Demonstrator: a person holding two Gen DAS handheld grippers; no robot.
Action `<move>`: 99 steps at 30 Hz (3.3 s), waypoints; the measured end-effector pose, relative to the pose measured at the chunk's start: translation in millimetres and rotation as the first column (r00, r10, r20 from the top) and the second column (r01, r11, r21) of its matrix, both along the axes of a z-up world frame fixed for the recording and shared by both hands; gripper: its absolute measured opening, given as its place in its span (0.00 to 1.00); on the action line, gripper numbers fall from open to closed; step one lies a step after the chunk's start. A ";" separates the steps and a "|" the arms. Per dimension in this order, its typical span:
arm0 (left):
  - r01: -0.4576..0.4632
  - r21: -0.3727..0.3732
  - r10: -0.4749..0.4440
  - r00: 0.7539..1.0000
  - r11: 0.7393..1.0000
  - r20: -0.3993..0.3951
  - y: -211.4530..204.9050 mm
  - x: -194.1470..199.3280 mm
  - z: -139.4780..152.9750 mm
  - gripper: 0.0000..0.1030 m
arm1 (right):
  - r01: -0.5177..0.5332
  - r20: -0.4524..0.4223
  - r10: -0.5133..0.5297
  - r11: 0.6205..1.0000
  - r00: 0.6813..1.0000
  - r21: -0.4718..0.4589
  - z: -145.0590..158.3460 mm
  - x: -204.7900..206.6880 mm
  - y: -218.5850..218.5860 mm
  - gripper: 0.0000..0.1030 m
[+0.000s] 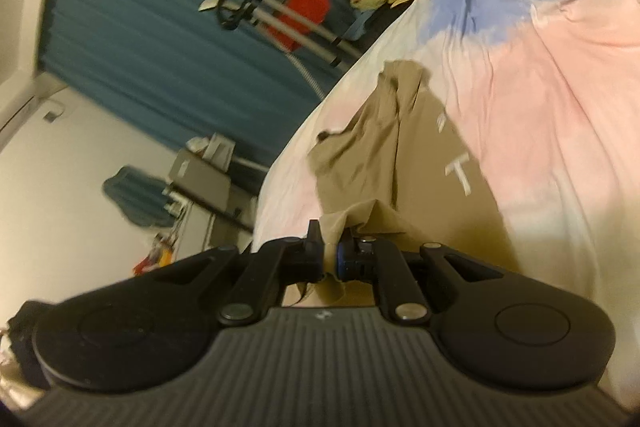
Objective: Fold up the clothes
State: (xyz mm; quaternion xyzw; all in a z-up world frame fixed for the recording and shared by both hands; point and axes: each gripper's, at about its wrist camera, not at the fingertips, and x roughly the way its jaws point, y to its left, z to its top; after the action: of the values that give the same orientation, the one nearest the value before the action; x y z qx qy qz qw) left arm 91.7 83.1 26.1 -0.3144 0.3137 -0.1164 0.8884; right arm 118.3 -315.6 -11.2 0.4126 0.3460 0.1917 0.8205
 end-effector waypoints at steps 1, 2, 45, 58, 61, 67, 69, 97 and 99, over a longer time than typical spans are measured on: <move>-0.003 0.013 0.003 1.000 1.000 0.003 -1.7 12.6 -4.1 0.07 | 0.010 -0.010 -0.010 1.000 1.000 0.001 -8.3 11.7 1.2 0.10; -0.004 0.031 0.004 1.000 0.999 0.005 -3.1 25.3 -10.7 0.07 | 0.019 -0.020 -0.018 1.000 1.000 0.003 -16.9 23.1 2.5 0.10; 0.065 0.597 -0.084 0.996 0.800 0.005 -47.2 55.4 -119.3 0.89 | -0.048 0.118 0.138 0.825 0.983 -0.564 -76.8 45.0 74.3 0.35; -0.008 0.666 0.017 1.000 0.746 -0.008 -35.3 127.0 -156.4 0.90 | -0.025 0.140 0.145 0.777 0.979 -0.630 -114.7 98.3 91.3 0.28; -0.085 0.659 0.068 0.996 0.747 0.050 -26.0 131.7 -151.8 0.89 | 0.080 0.222 0.072 0.791 0.972 -0.606 -112.2 104.2 85.1 0.28; -0.190 0.626 0.098 0.979 0.756 0.179 -17.2 113.4 -122.9 0.88 | 0.125 0.308 0.074 0.806 0.948 -0.579 -86.8 94.9 84.0 0.31; -0.182 0.615 0.082 0.979 0.767 0.187 -19.9 106.5 -115.9 0.89 | 0.138 0.322 0.072 0.801 0.944 -0.583 -82.1 87.3 86.2 0.31; -0.267 0.656 0.092 0.953 0.706 0.289 -31.7 133.0 -117.1 0.93 | 0.139 0.314 0.048 0.825 0.948 -0.547 -98.3 109.9 88.0 0.22; -0.209 0.633 0.042 0.962 0.745 0.268 -32.0 127.8 -110.8 0.93 | 0.135 0.304 0.043 0.831 0.952 -0.540 -94.0 108.7 86.4 0.22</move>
State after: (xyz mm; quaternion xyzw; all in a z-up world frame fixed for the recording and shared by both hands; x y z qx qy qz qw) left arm 219.5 51.1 -84.7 0.0127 0.2042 0.0249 0.9785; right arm 226.9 -229.2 -105.2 0.1309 0.2465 0.1242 0.9522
